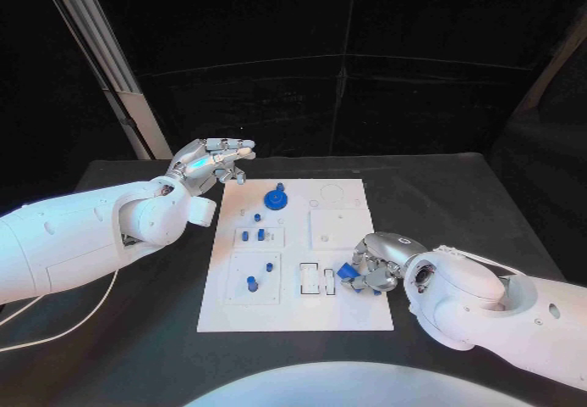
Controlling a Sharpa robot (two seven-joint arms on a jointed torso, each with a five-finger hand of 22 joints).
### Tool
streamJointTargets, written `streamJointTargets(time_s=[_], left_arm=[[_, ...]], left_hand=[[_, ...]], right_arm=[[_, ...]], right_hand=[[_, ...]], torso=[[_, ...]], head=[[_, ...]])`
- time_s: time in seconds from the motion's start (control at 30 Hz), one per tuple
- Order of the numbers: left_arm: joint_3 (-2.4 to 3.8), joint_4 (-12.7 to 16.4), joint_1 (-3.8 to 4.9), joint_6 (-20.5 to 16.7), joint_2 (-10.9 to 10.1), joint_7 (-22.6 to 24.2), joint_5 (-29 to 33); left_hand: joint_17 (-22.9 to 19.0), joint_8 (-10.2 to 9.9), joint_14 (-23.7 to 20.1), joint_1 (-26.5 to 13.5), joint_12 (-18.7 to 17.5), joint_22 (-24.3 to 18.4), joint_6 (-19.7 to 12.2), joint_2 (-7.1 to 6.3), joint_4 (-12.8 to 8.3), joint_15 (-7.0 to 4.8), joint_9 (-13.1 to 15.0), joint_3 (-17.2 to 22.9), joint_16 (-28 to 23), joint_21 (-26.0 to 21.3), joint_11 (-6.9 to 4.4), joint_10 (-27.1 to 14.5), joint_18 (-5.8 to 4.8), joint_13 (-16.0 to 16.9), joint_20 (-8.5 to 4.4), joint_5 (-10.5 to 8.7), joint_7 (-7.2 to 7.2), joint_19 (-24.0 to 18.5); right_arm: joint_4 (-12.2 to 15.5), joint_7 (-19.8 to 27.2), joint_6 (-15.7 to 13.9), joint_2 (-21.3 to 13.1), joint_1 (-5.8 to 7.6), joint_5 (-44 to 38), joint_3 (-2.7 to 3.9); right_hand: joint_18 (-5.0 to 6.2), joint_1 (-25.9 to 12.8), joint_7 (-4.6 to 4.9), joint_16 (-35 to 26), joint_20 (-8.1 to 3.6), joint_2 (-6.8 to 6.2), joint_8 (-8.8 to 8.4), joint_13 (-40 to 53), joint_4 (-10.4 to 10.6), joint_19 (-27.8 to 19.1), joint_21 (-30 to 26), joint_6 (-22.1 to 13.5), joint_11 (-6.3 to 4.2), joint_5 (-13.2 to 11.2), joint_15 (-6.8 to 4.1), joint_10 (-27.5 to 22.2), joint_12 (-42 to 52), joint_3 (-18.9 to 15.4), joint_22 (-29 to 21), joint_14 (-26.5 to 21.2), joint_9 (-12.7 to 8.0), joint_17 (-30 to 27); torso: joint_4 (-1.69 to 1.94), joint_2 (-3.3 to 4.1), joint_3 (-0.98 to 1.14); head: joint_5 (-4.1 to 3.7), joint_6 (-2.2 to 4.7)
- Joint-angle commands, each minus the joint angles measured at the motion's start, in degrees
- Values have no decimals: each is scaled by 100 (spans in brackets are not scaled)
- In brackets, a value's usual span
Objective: Assemble the parts on the task board
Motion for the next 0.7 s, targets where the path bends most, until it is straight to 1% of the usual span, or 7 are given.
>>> streamJointTargets(time_s=[0.03, 0.17, 0.3, 0.43, 0.5, 0.63, 0.7], left_arm=[[3, 6, 3, 80, 1, 8, 12], [2, 3, 0, 85, 7, 5, 12], [2, 4, -2, 86, 10, 2, 12], [2, 4, -2, 96, 21, -6, 12], [1, 5, -2, 102, 28, -11, 12], [1, 5, -2, 103, 35, -15, 12], [1, 7, -2, 105, 37, -17, 12]], left_hand=[[-6, 35, -25, 3, 20, -5, -24, 73, 0, -3, -5, -21, -25, -13, -11, -45, 37, 3, 1, 17, 12, 5], [-6, 35, -25, 3, 20, -5, -24, 73, 0, -3, -5, -21, -25, -13, -11, -45, 37, 3, 1, 17, 12, 5], [-6, 35, -25, 3, 20, -5, -24, 73, 0, -3, -5, -21, -25, -13, -11, -45, 37, 3, 1, 17, 12, 5], [-6, 35, -25, 3, 20, -5, -24, 73, 0, -3, -5, -21, -25, -13, -11, -45, 37, 3, 1, 17, 12, 5], [-6, 35, -25, 3, 20, -5, -24, 73, 0, -3, -5, -21, -25, -13, -11, -45, 37, 3, 1, 17, 12, 5], [-6, 35, -25, 3, 20, -5, -24, 73, 0, -3, -5, -21, -25, -13, -11, -45, 37, 3, 1, 17, 12, 5], [-6, 35, -25, 3, 20, -5, -24, 73, 0, -3, -5, -21, -25, -13, -11, -45, 37, 3, 1, 17, 12, 5]], right_arm=[[108, 328, -916, -10, 8, 496, 4], [156, 515, -1184, 9, 9, 830, 5], [144, 550, -1174, 68, 9, 1032, 6], [97, 525, -992, 180, 10, 1153, 6], [50, 478, -807, 266, 10, 1215, 7], [-29, 367, -539, 410, 10, 1275, 8], [-66, 303, -442, 469, 10, 1289, 8]], right_hand=[[-125, 14, -84, 61, -10, 97, 32, 27, 14, 64, 45, 118, -27, 50, -56, 54, 16, 7, 589, 294, 122, 74], [-134, -34, -99, 94, -24, 142, 38, 56, 40, 92, 67, 160, -40, 114, -69, 89, 27, -16, 629, 305, 142, 140], [-134, -100, -105, 95, -30, 162, 37, 47, 49, 93, 68, 181, -45, 132, -74, 94, -1, -50, 630, 304, 155, 142], [-133, -227, -123, 95, -39, 218, 42, 29, 52, 90, 67, 231, -56, 125, -83, 99, -55, -106, 628, 301, 180, 146], [-131, -324, -147, 96, -48, 257, 61, 5, 52, 87, 64, 299, -74, 65, -95, 102, -108, -155, 624, 300, 205, 152], [-132, -419, -177, 97, -65, 308, 77, -14, 52, 87, 64, 374, -98, -51, -114, 116, -166, -212, 626, 299, 235, 162], [-131, -462, -188, 102, -73, 327, 80, -8, 52, 85, 62, 404, -108, -99, -123, 130, -176, -242, 623, 300, 248, 178]], torso=[[8, -2, -4], [10, -1, -5], [10, 6, -6], [12, 5, -10], [24, 6, -14], [17, 7, -12], [22, 9, -11]], head=[[-14, 14], [-8, 27], [-5, 34], [4, 26], [7, 23], [30, 26], [34, 27]])
